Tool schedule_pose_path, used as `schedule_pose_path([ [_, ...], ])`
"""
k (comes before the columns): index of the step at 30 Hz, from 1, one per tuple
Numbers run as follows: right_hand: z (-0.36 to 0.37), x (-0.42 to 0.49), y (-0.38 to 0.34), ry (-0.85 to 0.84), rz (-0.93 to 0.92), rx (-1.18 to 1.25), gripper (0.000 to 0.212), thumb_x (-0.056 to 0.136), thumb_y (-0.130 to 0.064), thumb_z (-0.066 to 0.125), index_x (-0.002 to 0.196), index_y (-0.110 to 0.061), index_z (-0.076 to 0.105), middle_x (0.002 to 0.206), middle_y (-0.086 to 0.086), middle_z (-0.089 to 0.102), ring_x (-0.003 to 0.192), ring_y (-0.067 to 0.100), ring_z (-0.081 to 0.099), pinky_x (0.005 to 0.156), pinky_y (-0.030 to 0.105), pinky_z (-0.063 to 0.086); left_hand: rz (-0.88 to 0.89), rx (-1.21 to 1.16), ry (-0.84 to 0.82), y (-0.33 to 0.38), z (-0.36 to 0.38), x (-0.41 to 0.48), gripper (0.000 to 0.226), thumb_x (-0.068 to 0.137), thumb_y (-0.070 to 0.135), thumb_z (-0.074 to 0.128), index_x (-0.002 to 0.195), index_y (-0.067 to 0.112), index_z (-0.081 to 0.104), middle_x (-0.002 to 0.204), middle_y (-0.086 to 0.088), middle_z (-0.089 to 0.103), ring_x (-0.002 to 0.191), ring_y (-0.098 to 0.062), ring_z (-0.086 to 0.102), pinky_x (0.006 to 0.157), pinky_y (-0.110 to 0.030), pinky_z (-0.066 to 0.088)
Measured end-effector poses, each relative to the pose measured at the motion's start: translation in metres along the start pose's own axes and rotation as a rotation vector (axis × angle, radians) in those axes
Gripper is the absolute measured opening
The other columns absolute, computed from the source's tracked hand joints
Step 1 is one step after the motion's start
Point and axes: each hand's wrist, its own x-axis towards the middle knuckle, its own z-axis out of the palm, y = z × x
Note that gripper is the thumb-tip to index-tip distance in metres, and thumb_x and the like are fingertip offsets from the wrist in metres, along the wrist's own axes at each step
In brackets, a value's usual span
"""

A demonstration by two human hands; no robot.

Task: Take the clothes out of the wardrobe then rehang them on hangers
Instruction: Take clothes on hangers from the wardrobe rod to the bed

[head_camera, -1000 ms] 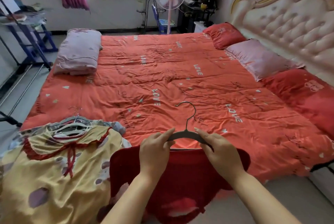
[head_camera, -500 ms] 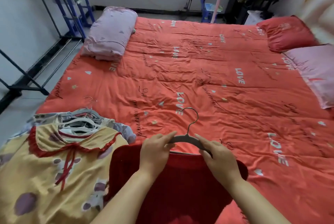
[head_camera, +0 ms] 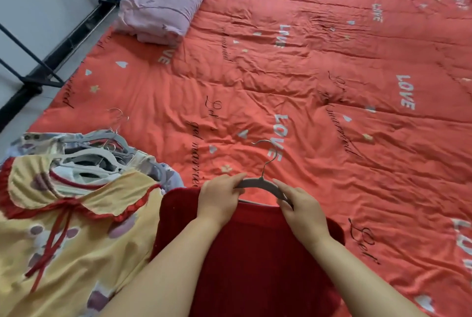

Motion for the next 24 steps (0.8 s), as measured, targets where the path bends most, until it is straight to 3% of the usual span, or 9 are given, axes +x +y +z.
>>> schedule_pose_path([
  [3, 0.029, 0.024, 0.018, -0.012, 0.046, -0.036, 0.055, 0.086, -0.015, 0.061, 0.136, -0.033, 0.046, 0.104, 0.000, 0.059, 0.102, 0.020, 0.057, 0.084, 0.029, 0.040, -0.028, 0.086, -0.024, -0.016, 0.024, 0.021, 0.045, 0.092, 0.026, 0.054, 0.136, 0.029, 0.046, 0.128, -0.003, 0.058, 0.121, -0.022, 0.048, 0.095, -0.032, 0.033],
  [7, 0.063, 0.030, 0.038, -0.083, 0.090, -0.101, 0.066, 0.082, -0.021, 0.066, 0.141, -0.024, 0.038, 0.124, 0.005, 0.052, 0.117, 0.023, 0.049, 0.096, 0.037, 0.040, -0.084, 0.163, -0.118, -0.036, 0.052, 0.027, 0.062, 0.090, 0.028, 0.057, 0.145, 0.029, 0.028, 0.151, 0.004, 0.029, 0.136, -0.017, 0.029, 0.106, -0.030, 0.025],
  [16, 0.078, -0.022, 0.028, -0.202, 0.055, -0.101, 0.048, 0.081, -0.016, 0.068, 0.128, -0.013, 0.056, 0.118, 0.007, 0.058, 0.111, 0.028, 0.054, 0.096, 0.038, 0.043, -0.212, 0.165, -0.177, -0.050, 0.045, -0.031, 0.051, 0.092, 0.030, 0.051, 0.142, 0.028, 0.036, 0.146, 0.002, 0.033, 0.134, -0.015, 0.031, 0.106, -0.029, 0.025],
  [24, 0.057, -0.027, -0.055, -0.172, -0.072, -0.075, 0.045, 0.083, -0.017, 0.067, 0.127, -0.012, 0.057, 0.118, 0.007, 0.059, 0.111, 0.028, 0.054, 0.096, 0.038, 0.043, -0.204, 0.116, -0.050, -0.045, -0.028, -0.073, 0.043, 0.088, 0.023, 0.055, 0.131, 0.019, 0.054, 0.131, -0.004, 0.051, 0.121, -0.026, 0.048, 0.097, -0.033, 0.038],
])
